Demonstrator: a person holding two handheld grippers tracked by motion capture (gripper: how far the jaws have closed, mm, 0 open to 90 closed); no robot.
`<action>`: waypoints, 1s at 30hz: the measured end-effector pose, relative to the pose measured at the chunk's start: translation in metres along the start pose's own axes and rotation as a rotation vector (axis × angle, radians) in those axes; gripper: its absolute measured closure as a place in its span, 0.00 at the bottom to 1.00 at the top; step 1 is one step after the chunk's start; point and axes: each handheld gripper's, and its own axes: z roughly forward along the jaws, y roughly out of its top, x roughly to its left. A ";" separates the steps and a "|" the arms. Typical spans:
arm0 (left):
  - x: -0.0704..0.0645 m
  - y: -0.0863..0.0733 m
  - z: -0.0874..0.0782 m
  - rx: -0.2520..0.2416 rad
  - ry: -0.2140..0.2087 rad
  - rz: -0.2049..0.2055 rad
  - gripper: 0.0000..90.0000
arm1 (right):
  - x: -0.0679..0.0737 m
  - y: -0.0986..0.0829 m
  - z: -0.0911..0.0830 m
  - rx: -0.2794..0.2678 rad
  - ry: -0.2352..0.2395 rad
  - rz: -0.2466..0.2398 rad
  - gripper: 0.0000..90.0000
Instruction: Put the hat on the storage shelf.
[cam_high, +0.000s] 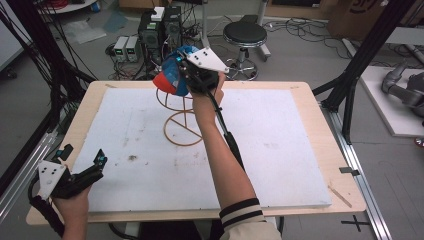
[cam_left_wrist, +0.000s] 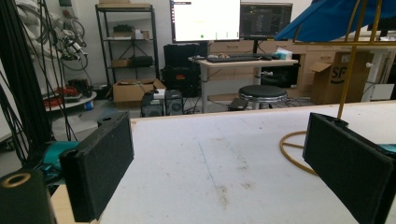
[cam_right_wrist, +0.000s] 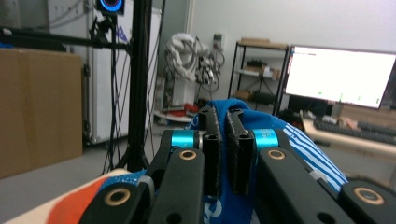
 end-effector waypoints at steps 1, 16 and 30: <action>0.000 0.000 0.000 0.000 0.000 0.000 0.10 | 0.000 0.000 0.000 0.000 0.000 0.000 0.96; 0.001 0.000 0.000 0.001 0.001 -0.010 0.10 | 0.003 -0.008 -0.005 -0.029 -0.022 -0.016 0.77; 0.001 0.000 0.000 -0.005 -0.006 -0.010 0.10 | -0.003 0.008 -0.026 -0.078 -0.060 -0.051 0.62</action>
